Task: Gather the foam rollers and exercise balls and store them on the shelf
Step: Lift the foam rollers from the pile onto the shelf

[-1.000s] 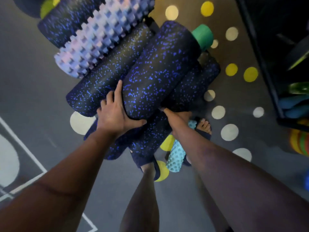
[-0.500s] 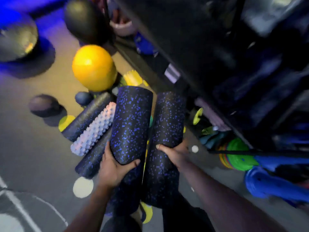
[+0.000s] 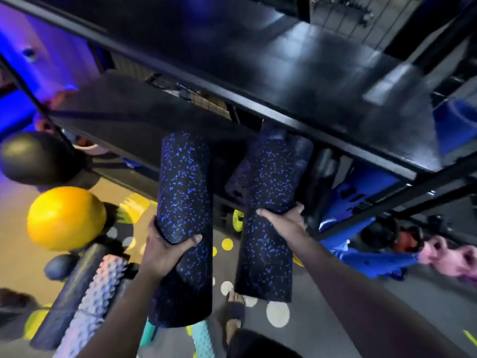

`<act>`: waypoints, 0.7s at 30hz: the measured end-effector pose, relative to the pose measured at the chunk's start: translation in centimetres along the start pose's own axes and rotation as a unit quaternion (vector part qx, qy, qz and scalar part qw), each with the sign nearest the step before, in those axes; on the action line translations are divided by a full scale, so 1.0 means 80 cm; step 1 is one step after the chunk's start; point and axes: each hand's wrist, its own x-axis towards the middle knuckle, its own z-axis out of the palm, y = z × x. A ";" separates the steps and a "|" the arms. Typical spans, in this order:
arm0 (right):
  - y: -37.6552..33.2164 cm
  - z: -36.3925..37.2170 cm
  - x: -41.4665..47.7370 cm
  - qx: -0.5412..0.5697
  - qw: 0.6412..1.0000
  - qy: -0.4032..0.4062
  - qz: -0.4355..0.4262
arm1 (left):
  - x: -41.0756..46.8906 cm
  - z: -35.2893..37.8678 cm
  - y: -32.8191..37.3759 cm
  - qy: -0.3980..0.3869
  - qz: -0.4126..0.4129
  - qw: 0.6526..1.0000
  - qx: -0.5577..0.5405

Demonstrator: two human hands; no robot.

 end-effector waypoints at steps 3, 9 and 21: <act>-0.010 -0.045 0.078 0.018 0.999 0.038 0.023 | 0.025 0.039 0.031 -0.008 -0.032 0.999 -0.016; -0.036 -0.102 0.213 0.047 0.990 0.129 0.026 | 0.051 0.111 0.064 -0.015 -0.064 0.998 0.017; 0.049 -0.091 0.240 0.011 0.997 0.063 -0.037 | 0.176 0.227 0.217 -0.025 0.046 0.996 0.072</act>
